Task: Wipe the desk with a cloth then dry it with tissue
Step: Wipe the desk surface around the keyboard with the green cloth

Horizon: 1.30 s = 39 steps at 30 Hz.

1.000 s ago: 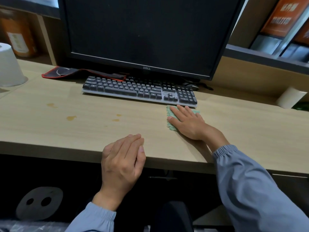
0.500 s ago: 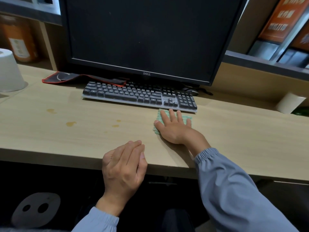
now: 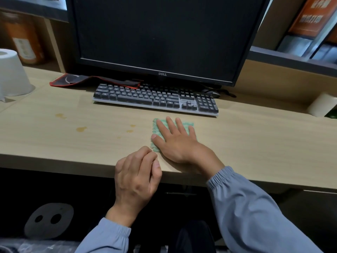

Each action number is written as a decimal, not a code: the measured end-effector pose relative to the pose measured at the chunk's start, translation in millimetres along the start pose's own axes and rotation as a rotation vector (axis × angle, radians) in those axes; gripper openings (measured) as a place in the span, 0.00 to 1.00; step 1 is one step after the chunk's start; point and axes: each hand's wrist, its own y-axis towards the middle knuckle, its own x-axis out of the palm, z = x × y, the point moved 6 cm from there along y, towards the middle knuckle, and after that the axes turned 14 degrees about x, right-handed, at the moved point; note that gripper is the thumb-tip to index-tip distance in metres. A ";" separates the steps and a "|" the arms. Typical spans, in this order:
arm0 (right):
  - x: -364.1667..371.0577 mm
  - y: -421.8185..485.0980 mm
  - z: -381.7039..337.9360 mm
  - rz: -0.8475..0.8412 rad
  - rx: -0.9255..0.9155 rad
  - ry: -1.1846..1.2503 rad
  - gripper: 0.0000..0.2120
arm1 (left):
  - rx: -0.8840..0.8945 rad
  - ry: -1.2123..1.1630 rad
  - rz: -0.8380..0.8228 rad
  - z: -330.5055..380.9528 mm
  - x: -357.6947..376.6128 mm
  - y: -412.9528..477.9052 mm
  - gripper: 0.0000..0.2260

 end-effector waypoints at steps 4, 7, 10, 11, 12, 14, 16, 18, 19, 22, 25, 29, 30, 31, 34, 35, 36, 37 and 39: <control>9.3 -35.2 4.4 0.016 -0.022 0.002 0.31 | -0.009 -0.098 0.054 -3.7 -2.7 -4.0 0.06; 15.2 -54.8 4.7 0.018 -0.023 0.002 0.31 | -0.025 -0.184 0.099 -6.7 -12.6 -1.2 0.05; 14.4 -53.5 2.2 -0.007 -0.005 -0.003 0.31 | -0.083 -0.178 0.063 -10.8 -21.0 1.2 0.04; 13.1 -49.3 -0.4 -0.018 -0.005 -0.004 0.31 | -0.116 -0.130 0.033 -13.8 -22.2 -0.7 0.05; 11.7 -43.0 -3.8 -0.027 -0.006 -0.007 0.31 | -0.152 -0.076 0.000 -18.1 -22.5 -3.9 0.07; 8.7 -27.4 -11.9 -0.042 -0.005 -0.012 0.32 | -0.194 -0.011 -0.058 -27.6 -22.1 -10.8 0.12; 4.2 -9.5 -20.0 -0.035 0.003 -0.007 0.32 | -0.168 0.004 -0.079 -32.9 -21.3 -16.2 0.15; -1.1 7.7 -27.5 -0.033 0.009 0.003 0.32 | -0.117 0.006 -0.074 -35.2 -20.6 -19.7 0.15; -4.0 15.0 -30.6 -0.032 0.013 0.008 0.32 | -0.098 0.007 -0.070 -35.8 -20.3 -20.6 0.15; -11.2 31.4 -36.0 -0.026 0.034 0.019 0.33 | -0.056 0.009 -0.065 -37.0 -21.1 -23.4 0.15; -13.5 37.9 -37.2 -0.037 0.056 0.020 0.33 | -0.027 0.003 -0.079 -38.7 -21.5 -25.7 0.16; -11.3 32.6 -38.1 -0.011 0.034 0.019 0.32 | -0.005 0.006 -0.085 -39.1 -20.9 -28.3 0.16; -10.0 29.2 -38.2 -0.007 0.026 0.016 0.32 | -0.002 0.006 -0.084 -39.2 -21.0 -28.4 0.16; -9.0 24.4 -37.9 -0.010 0.017 0.011 0.32 | 0.000 0.008 -0.083 -39.3 -21.3 -28.4 0.15; -3.6 4.7 -38.3 -0.034 0.005 0.001 0.32 | 0.007 0.018 -0.078 -38.9 -21.9 -28.6 0.15; -0.8 -3.2 -39.0 -0.039 0.002 -0.005 0.32 | 0.007 0.021 -0.076 -38.8 -21.8 -28.6 0.16; 2.6 -11.3 -39.7 -0.040 -0.001 -0.011 0.32 | 0.006 0.023 -0.073 -38.5 -21.6 -28.7 0.16; 6.0 -19.1 -40.4 -0.037 -0.008 -0.013 0.32 | 0.005 0.021 -0.070 -38.3 -21.5 -28.8 0.16; 11.6 -32.5 -40.6 -0.012 -0.026 -0.007 0.32 | 0.004 0.013 -0.064 -38.2 -21.8 -29.1 0.16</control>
